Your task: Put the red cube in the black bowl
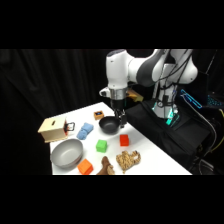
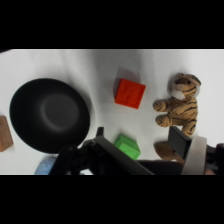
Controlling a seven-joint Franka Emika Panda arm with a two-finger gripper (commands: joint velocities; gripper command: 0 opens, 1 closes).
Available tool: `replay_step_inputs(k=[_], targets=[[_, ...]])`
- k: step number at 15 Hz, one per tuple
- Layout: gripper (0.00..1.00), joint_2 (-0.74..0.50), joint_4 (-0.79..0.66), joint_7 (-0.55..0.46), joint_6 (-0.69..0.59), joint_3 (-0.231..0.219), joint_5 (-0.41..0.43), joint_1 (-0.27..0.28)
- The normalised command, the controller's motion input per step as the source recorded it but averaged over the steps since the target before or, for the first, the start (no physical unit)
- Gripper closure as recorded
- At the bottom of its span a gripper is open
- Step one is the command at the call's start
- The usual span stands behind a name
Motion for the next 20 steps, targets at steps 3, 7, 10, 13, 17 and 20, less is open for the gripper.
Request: replay_step_inputs(k=[3,7,10,13,17,20], targets=[[0.00,-0.20,-0.38,0.18,0.41,0.021,0.105,0.031],[0.00,-0.05,-0.29,0.15,0.44,0.030,0.088,0.045],[0.00,0.12,-0.15,0.12,0.48,0.004,0.025,0.044],[0.00,0.20,-0.05,0.14,0.45,-0.032,-0.021,0.075],[0.00,0.24,0.01,0.23,0.36,-0.127,-0.095,0.162],[0.00,0.25,0.06,0.30,0.28,-0.254,-0.154,0.288]])
